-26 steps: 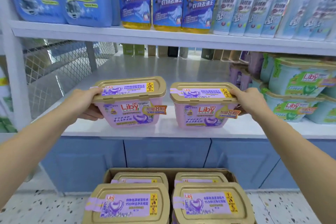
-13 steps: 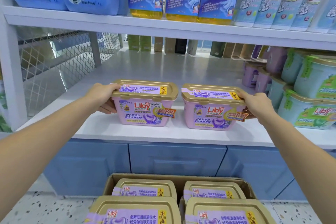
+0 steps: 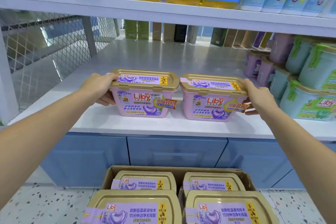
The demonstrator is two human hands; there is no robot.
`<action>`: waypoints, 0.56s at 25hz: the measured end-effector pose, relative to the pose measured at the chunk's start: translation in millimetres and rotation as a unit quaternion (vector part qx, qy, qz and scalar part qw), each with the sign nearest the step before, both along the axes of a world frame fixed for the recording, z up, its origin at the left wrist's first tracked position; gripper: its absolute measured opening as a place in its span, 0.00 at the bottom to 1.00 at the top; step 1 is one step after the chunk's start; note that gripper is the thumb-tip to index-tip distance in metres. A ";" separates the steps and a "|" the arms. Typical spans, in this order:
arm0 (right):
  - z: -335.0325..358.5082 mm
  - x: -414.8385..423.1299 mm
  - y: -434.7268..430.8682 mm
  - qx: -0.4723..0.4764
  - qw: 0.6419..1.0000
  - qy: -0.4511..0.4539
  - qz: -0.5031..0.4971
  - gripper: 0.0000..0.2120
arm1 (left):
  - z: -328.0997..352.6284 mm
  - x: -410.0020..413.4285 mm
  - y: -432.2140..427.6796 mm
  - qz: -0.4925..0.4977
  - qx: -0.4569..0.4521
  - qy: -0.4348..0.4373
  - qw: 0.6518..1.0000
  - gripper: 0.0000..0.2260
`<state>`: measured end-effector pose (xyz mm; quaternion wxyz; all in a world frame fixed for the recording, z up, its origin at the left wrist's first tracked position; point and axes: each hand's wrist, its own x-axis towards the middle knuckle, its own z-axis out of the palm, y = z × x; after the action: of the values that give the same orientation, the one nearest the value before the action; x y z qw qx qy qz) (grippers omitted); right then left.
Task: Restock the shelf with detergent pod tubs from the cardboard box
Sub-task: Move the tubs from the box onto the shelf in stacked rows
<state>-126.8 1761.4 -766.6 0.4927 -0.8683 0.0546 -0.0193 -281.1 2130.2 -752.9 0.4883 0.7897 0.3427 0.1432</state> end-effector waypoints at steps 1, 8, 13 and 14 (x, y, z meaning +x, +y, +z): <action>-2.7 -3.4 -1.1 0.010 1.000 -0.001 0.005 0.42 | -0.8 -0.7 -0.8 0.000 -0.006 -0.004 1.000 0.20; -25.0 -57.2 -29.0 0.034 0.993 -0.086 0.067 0.23 | -26.6 -51.1 -7.0 0.010 -0.024 -0.053 0.998 0.31; -80.1 -132.0 -91.9 -0.109 0.981 -0.096 0.131 0.04 | -91.3 -151.4 -38.1 -0.024 -0.050 -0.013 0.998 0.27; -89.4 -143.0 -100.5 -0.124 0.980 -0.074 0.139 0.06 | -102.6 -169.1 -46.6 -0.024 -0.071 0.001 0.997 0.27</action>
<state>-269.8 1660.9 -855.9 0.3819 -0.9178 -0.1062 -0.0209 -450.2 2083.5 -855.5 0.5457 0.7614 0.3336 0.1058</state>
